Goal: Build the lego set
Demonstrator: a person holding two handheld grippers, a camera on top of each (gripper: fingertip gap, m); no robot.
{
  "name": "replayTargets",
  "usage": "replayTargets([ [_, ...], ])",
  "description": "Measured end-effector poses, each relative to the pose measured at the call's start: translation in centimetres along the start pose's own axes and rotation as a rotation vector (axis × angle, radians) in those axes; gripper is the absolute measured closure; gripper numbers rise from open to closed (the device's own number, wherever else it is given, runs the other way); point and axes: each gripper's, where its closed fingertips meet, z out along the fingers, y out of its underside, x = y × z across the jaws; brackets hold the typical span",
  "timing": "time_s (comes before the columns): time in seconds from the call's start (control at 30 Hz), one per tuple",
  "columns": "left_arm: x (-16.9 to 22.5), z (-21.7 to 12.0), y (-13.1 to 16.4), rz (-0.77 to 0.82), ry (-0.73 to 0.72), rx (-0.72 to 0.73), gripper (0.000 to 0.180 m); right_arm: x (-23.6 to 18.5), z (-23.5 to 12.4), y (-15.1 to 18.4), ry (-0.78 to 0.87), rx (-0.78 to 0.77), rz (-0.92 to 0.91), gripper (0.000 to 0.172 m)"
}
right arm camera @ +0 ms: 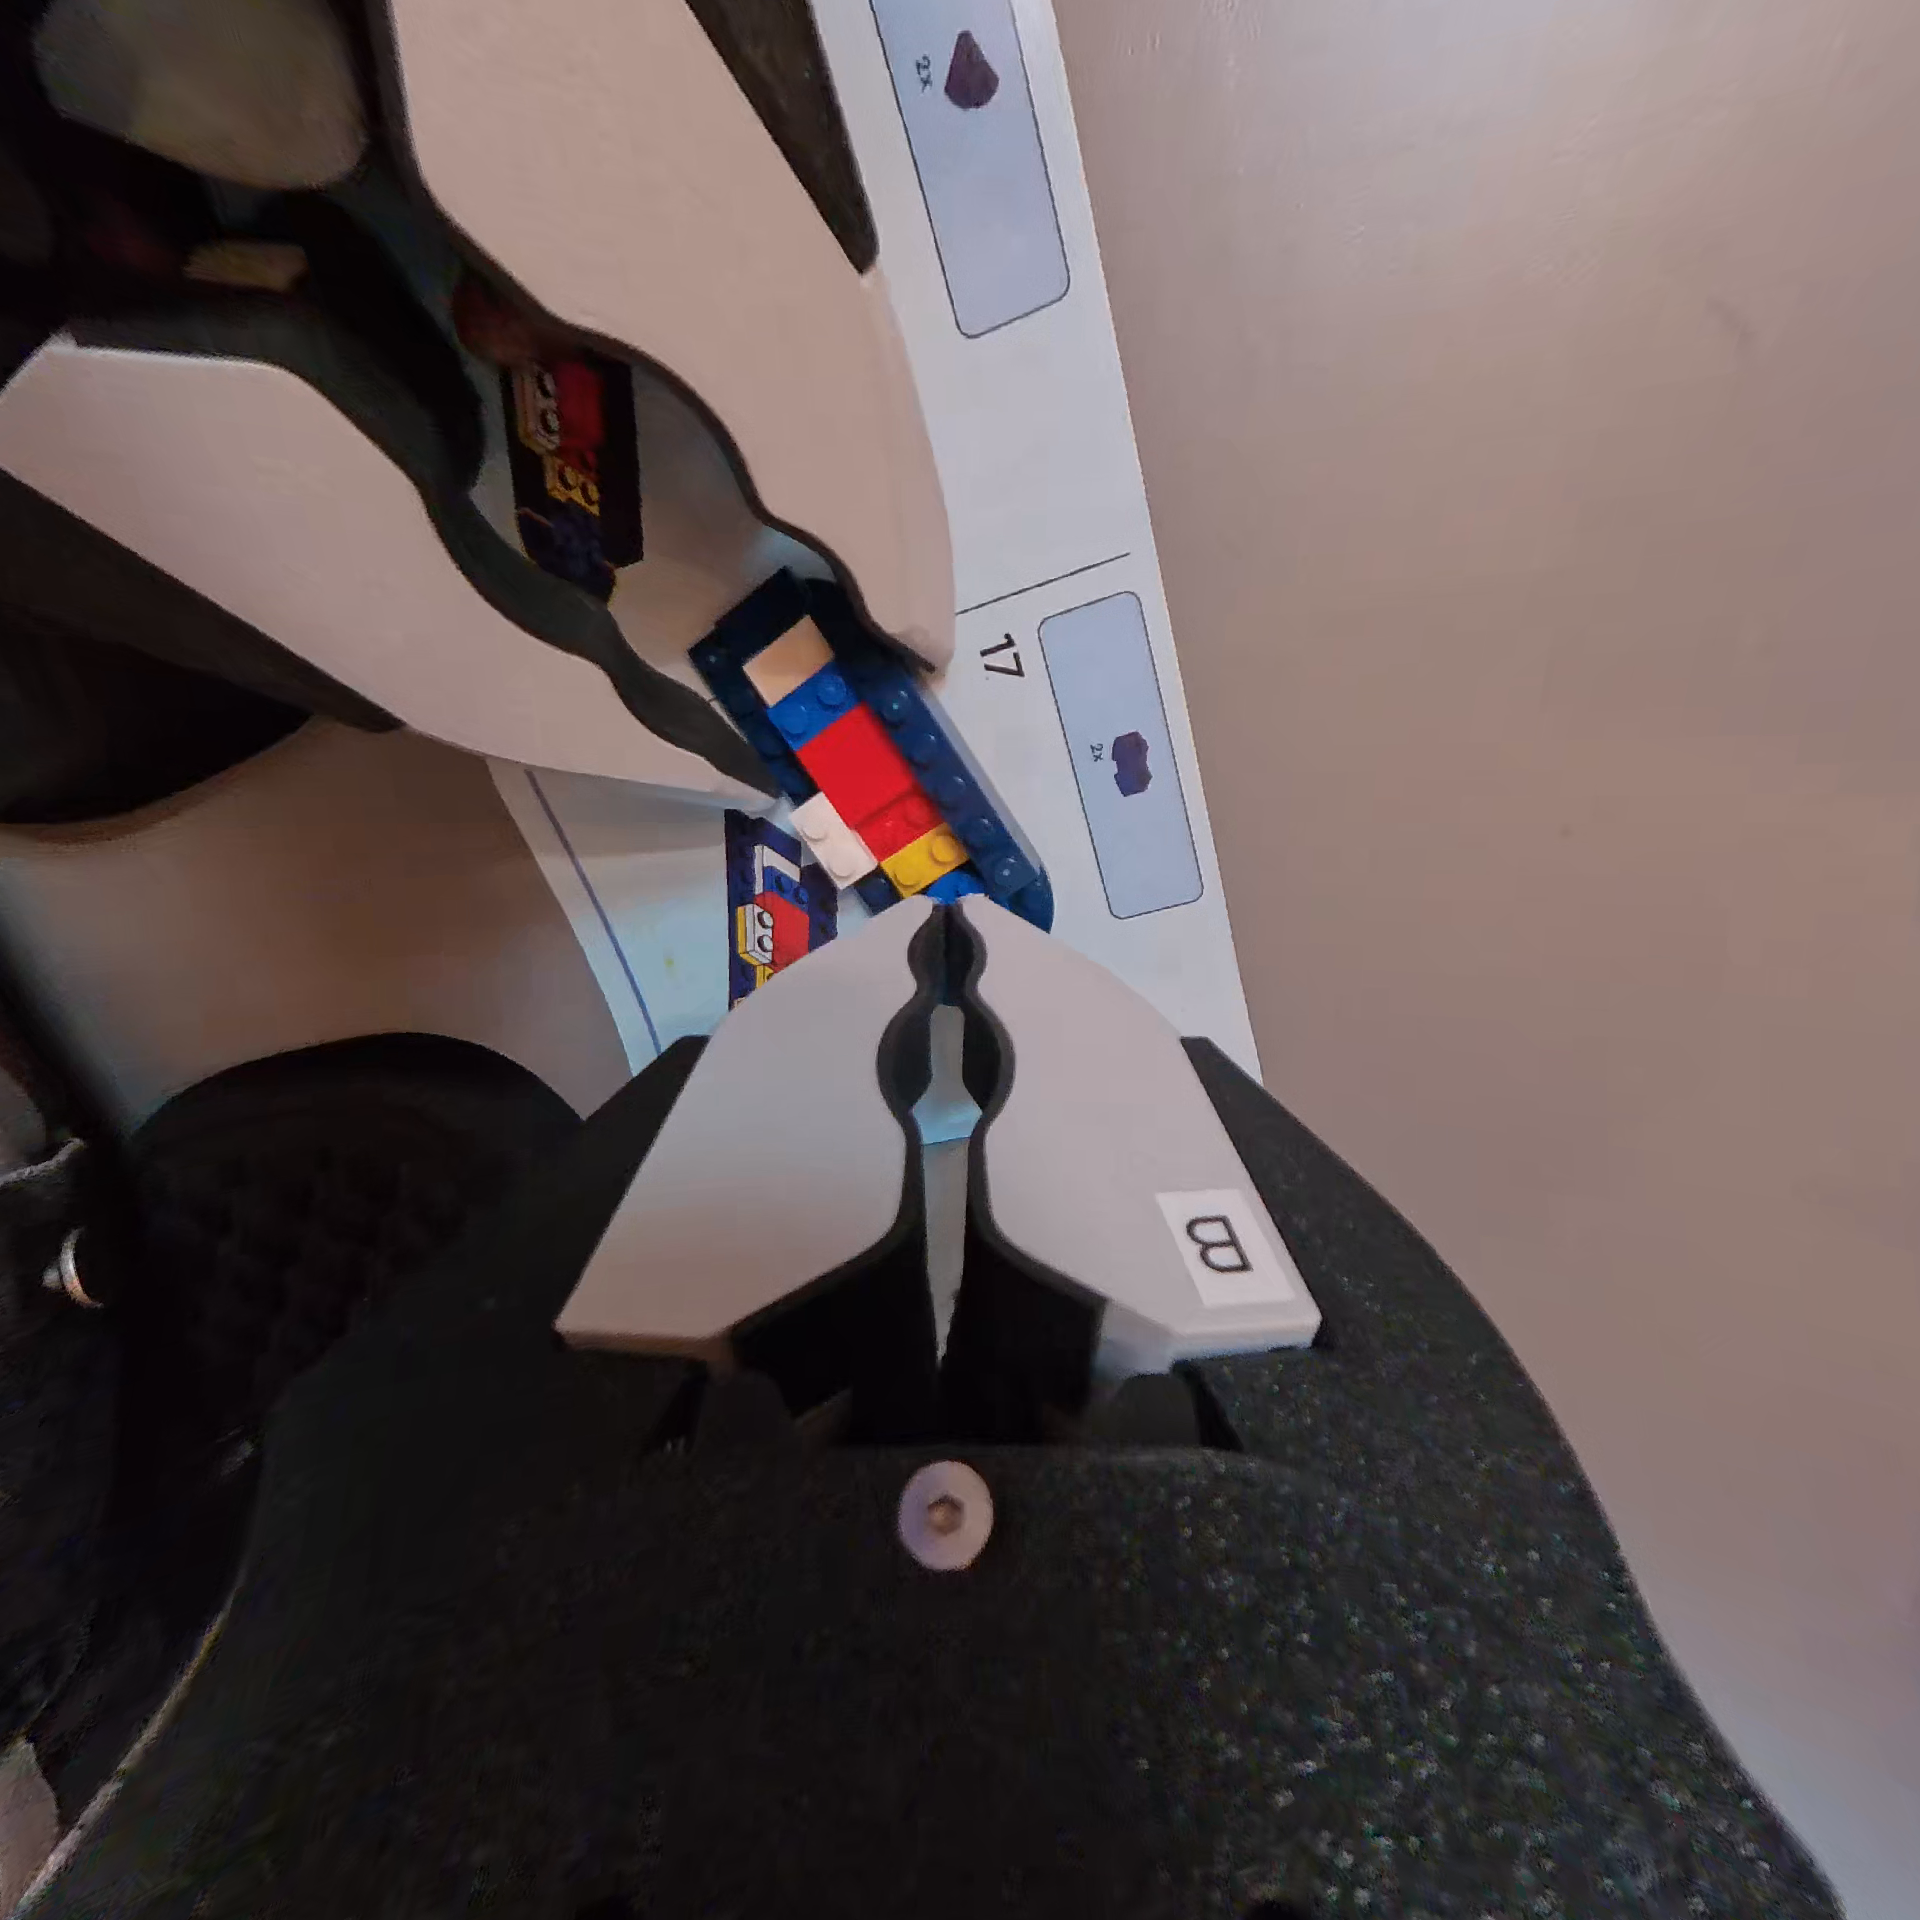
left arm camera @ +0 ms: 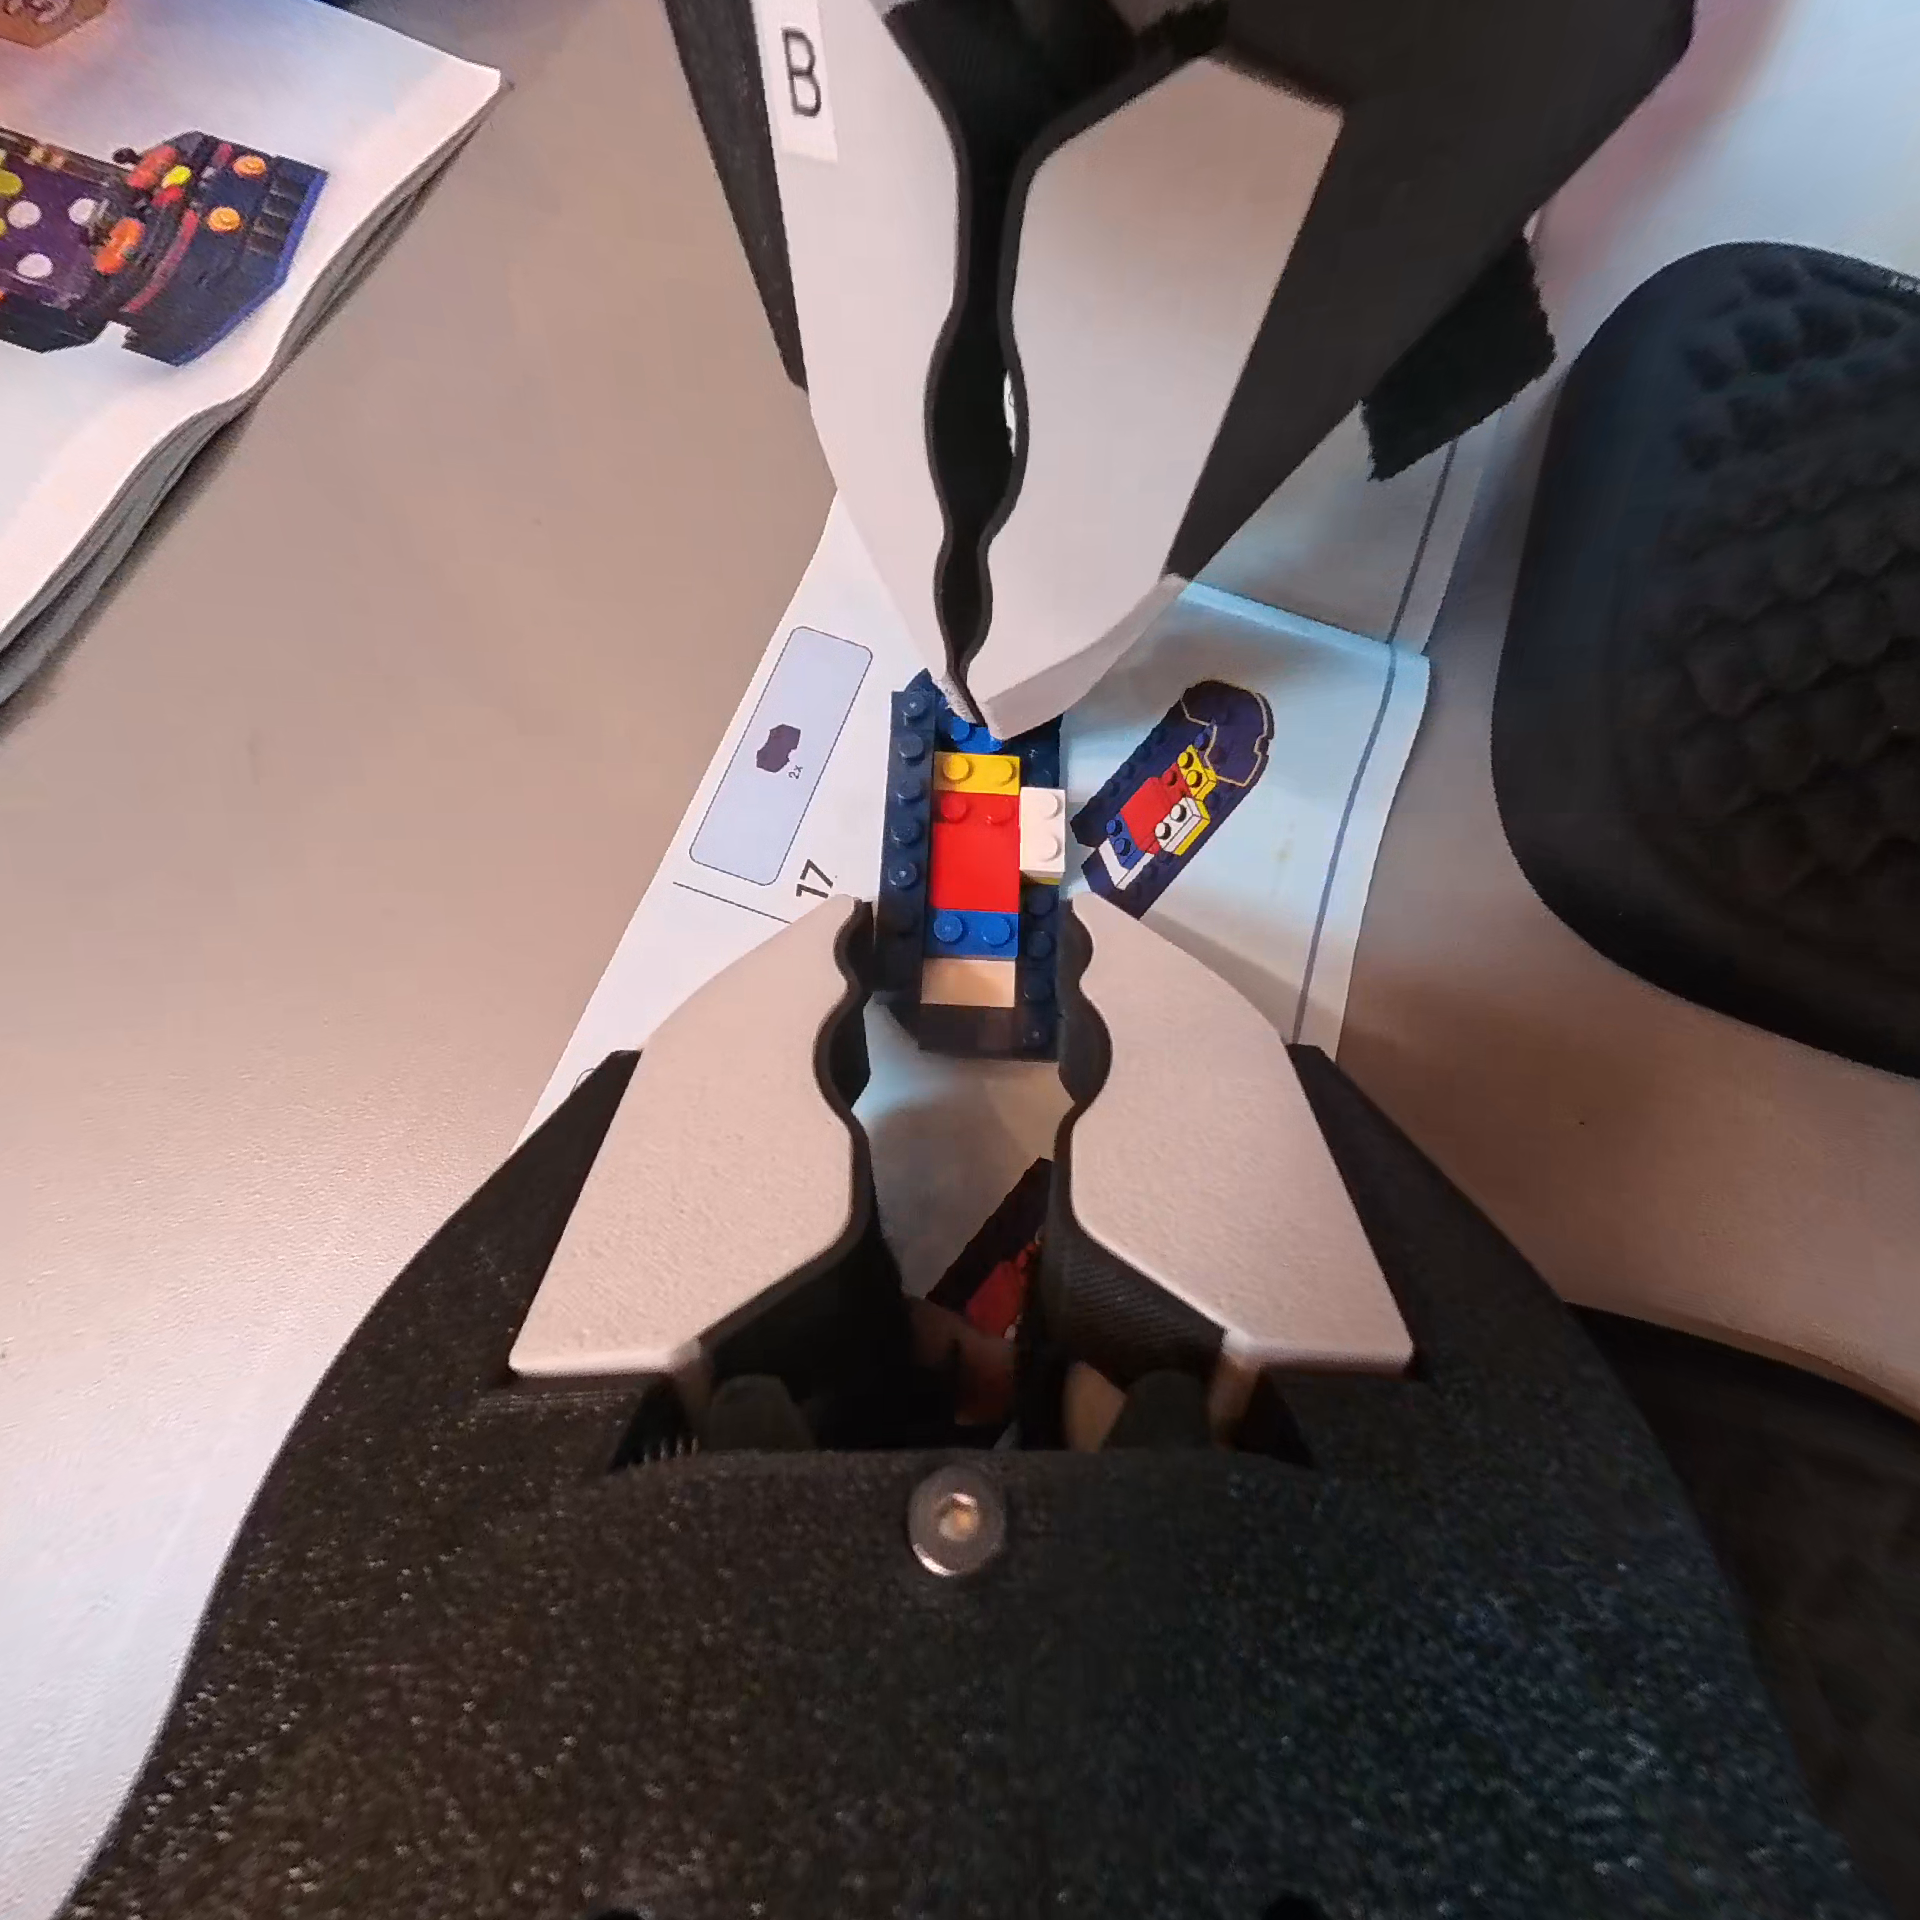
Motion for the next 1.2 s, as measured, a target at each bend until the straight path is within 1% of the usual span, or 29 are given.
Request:
replayTargets([
  [0.4, -0.1, 0.1, 0.0, 0.001, -0.001, 0.0, 0.148, 0.0, 0.0, 0.0, 0.005, -0.04, -0.03, 0.172],
  [0.53, -0.1, 0.1, 0.0, 0.004, -0.003, -0.001, 0.148, 0.0, 0.0, 0.0, 0.025, -0.019, -0.07, 0.172],
  [0.6, -0.1, 0.1, 0.0, 0.007, -0.005, -0.001, 0.148, -0.2, -0.2, -0.3, -0.034, 0.067, -0.074, 0.172],
  [0.67, 0.0, 0.0, 0.1, 0.008, -0.004, -0.001, 0.147, -0.5, -2.3, -1.3, -0.118, 0.271, -0.032, 0.172],
  [0.73, 0.0, 0.0, 0.1, 0.005, -0.002, 0.0, 0.148, 0.2, -5.3, -1.6, -0.09, 0.467, -0.046, 0.171],
  [0.77, 0.0, 0.0, 0.0, 0.002, 0.001, 0.0, 0.148, 0.6, -5.9, -1.1, -0.062, 0.516, -0.072, 0.158],
  [0.8, -0.1, 0.0, 0.0, -0.002, 0.005, 0.001, 0.148, 0.7, -5.9, -0.5, -0.051, 0.547, -0.114, 0.156],
  [0.83, 0.0, 0.0, 0.0, -0.004, 0.007, 0.001, 0.147, 0.6, -5.3, 0.2, -0.058, 0.56, -0.155, 0.154],
  [0.9, 0.0, 0.0, 0.0, -0.004, 0.009, 0.001, 0.147, 0.2, -3.1, 1.5, -0.075, 0.531, -0.21, 0.149],
  [1.0, 0.1, 0.0, 0.1, 0.001, 0.017, 0.001, 0.147, 0.3, -0.8, 2.1, -0.061, 0.499, -0.235, 0.139],
  [1.07, 0.1, 0.0, 0.0, -0.001, 0.02, 0.001, 0.147, 0.2, -0.6, 1.7, -0.059, 0.538, -0.244, 0.14],
  [1.13, 0.1, 0.0, 0.0, -0.002, 0.022, 0.001, 0.147, 0.1, -0.3, 1.6, -0.062, 0.538, -0.232, 0.142],
  [1.2, 0.4, -0.1, 0.1, 0.017, 0.034, 0.0, 0.142, -0.1, -0.2, 1.6, -0.06, 0.547, -0.236, 0.142],
])
